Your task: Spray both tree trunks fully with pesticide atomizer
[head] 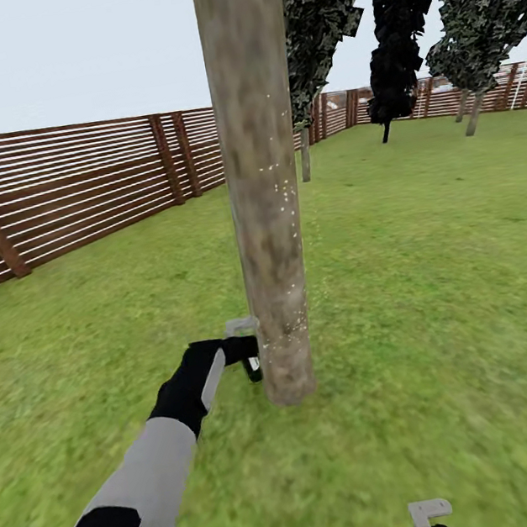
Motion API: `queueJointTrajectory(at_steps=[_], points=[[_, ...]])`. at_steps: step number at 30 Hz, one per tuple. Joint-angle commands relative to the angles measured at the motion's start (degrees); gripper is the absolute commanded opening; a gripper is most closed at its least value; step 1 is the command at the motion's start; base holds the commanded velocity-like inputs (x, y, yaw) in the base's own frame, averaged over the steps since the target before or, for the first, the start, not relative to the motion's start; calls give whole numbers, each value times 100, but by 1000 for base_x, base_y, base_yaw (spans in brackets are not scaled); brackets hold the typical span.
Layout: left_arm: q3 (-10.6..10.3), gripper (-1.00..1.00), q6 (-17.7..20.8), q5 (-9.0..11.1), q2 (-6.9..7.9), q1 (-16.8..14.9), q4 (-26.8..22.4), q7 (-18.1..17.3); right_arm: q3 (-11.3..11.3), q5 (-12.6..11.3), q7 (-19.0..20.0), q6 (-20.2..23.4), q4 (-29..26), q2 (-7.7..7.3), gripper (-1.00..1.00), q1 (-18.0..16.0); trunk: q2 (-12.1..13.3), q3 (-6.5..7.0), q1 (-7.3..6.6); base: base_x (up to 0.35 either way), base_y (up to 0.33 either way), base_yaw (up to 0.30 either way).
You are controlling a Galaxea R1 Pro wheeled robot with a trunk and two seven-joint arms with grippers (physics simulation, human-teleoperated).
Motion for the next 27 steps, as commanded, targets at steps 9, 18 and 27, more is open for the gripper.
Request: queueJointTrajectory(at_steps=[9,18,27], points=[[8,-100,2162,43,0,-802,-1691,18,8,12,-24,-38,26,2,100,-9,-2,-6,0,0,0,0],[421,-100,2228,46,0,-2958,-519,8,0,12,-24,-38,26,1,100,-10,-2,-6,0,0,0,0],[584,-100,2248,139,0,-4780,482,-1,0,12,-24,-38,26,2,100,-9,-2,-6,0,0,0,0]])
